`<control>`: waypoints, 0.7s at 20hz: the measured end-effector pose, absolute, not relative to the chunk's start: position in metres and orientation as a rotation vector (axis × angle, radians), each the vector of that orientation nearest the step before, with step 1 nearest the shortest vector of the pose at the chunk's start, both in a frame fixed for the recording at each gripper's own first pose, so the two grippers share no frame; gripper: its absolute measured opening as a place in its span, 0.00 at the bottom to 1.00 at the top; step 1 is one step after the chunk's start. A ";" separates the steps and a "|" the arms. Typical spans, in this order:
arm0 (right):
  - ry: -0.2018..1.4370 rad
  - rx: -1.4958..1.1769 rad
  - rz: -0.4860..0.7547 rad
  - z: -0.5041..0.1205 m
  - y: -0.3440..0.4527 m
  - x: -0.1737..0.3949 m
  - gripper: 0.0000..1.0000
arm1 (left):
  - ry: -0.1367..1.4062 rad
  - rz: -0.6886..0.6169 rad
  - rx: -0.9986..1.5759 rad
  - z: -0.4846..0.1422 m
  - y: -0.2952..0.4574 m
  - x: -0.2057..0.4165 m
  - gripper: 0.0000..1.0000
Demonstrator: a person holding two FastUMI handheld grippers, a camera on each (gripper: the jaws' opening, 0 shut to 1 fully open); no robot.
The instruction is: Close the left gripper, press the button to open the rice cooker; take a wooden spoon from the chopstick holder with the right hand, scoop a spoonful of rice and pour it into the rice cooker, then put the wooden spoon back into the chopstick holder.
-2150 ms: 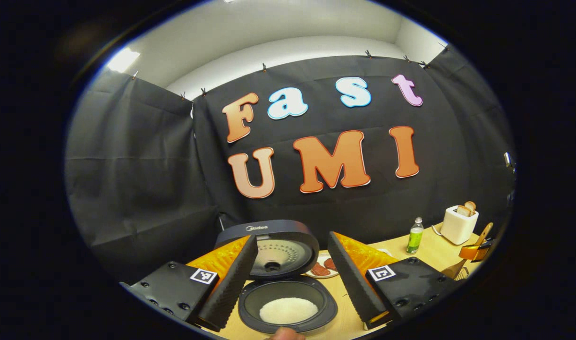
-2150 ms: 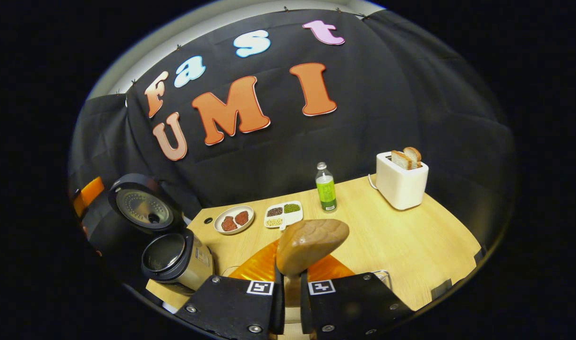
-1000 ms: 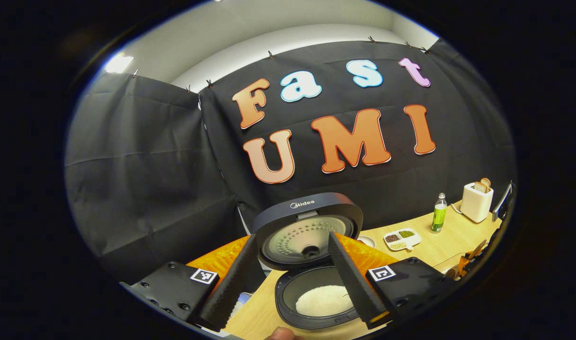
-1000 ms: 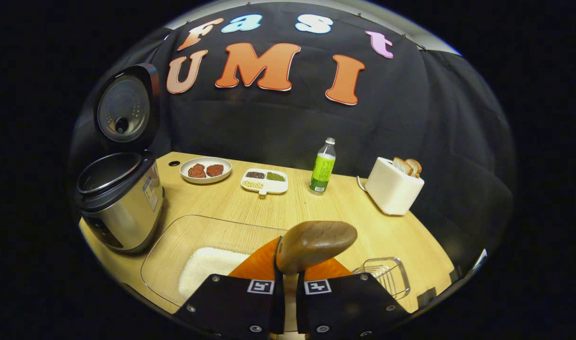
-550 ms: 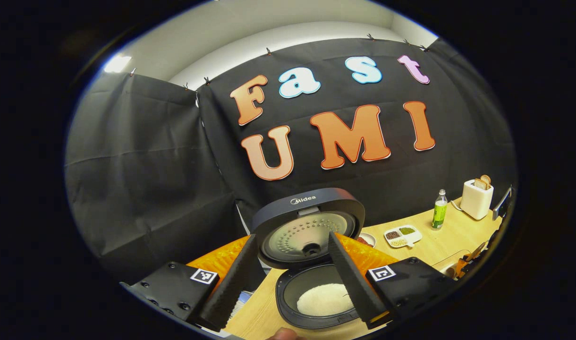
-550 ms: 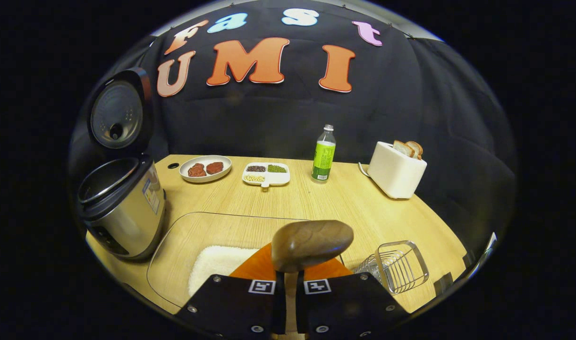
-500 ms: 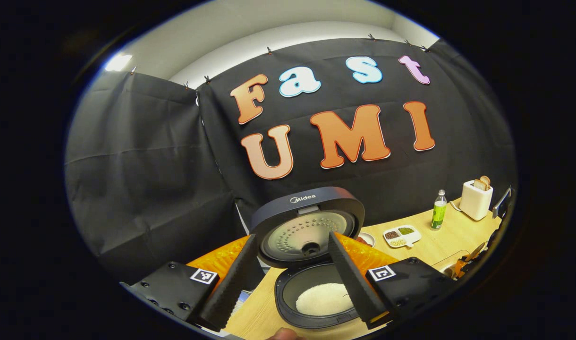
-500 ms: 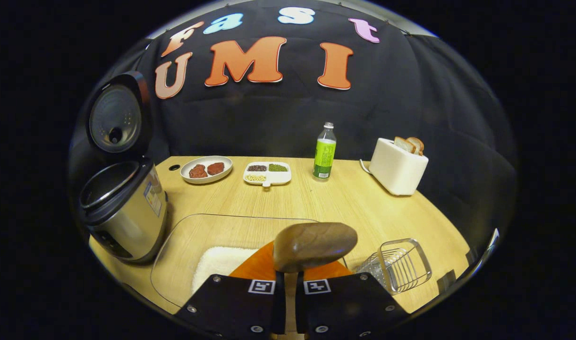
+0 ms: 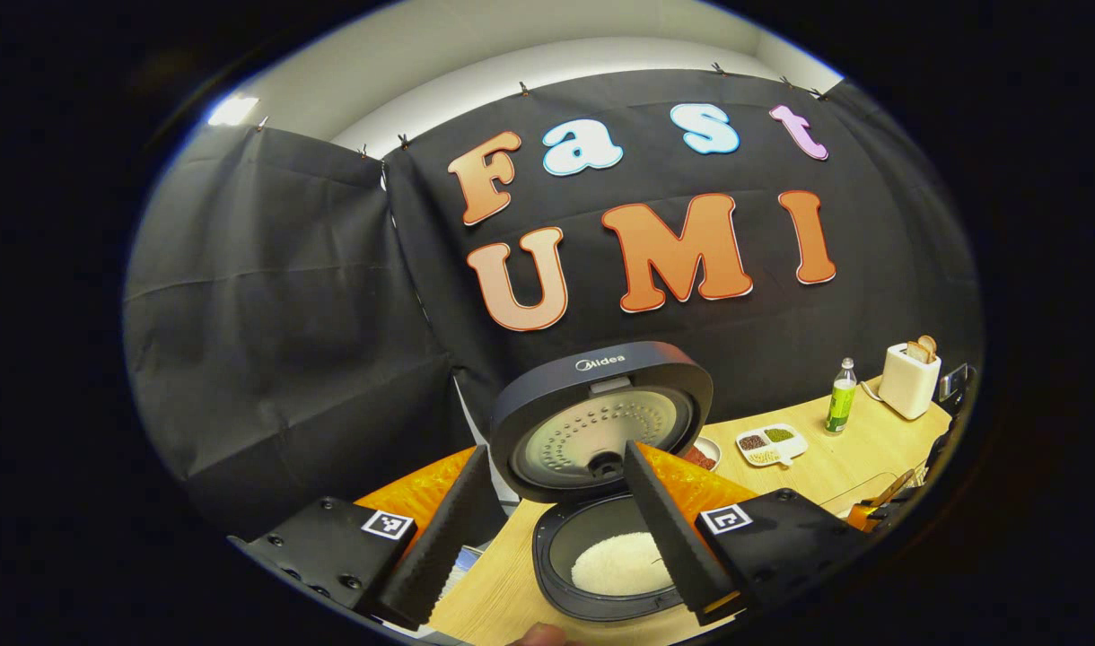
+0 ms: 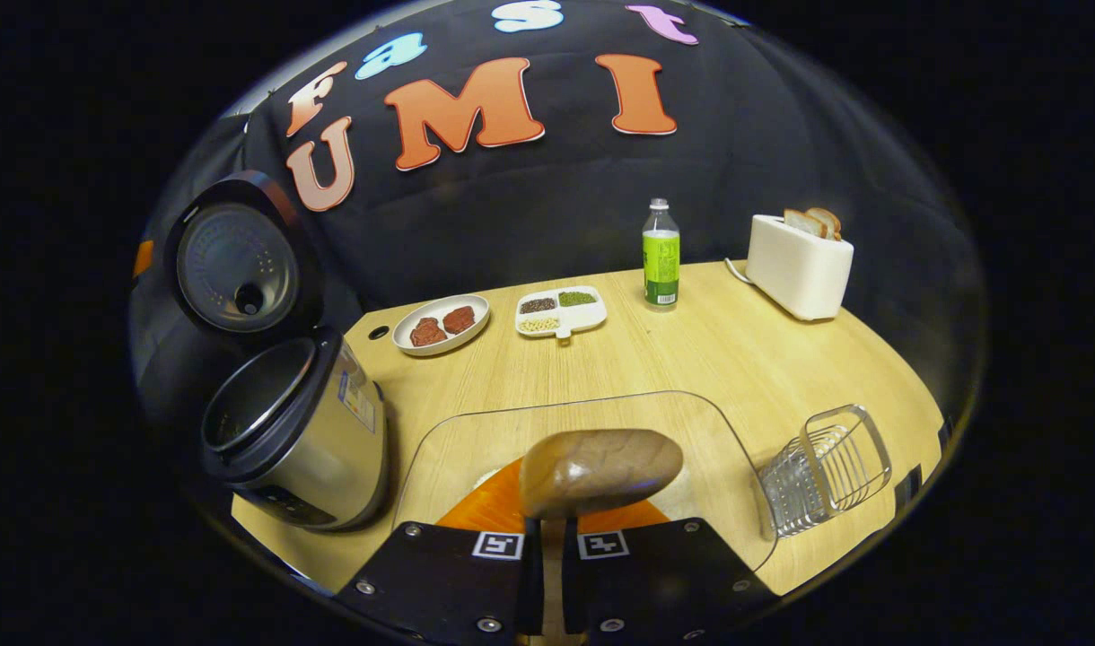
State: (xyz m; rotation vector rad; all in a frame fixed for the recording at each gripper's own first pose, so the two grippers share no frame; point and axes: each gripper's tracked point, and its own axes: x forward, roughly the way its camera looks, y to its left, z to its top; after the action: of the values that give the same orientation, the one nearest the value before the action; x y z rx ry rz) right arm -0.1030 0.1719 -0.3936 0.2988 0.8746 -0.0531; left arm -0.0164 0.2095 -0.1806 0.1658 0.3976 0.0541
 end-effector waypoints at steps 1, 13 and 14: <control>0.885 0.320 -0.058 -0.393 0.173 -0.104 0.08 | 0.398 0.053 0.164 -0.182 0.211 -0.016 1.00; 0.971 0.524 0.007 -0.392 0.201 -0.101 0.08 | 0.413 0.076 0.141 -0.188 0.233 -0.019 1.00; 0.975 0.541 0.026 -0.391 0.206 -0.099 0.08 | 0.413 0.079 0.140 -0.188 0.235 -0.019 1.00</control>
State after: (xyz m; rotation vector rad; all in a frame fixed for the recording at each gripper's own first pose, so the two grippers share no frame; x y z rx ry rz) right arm -0.0994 0.2058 -0.3912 0.5412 0.9755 0.0263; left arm -0.0185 0.2346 -0.1877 0.1401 0.4131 0.0789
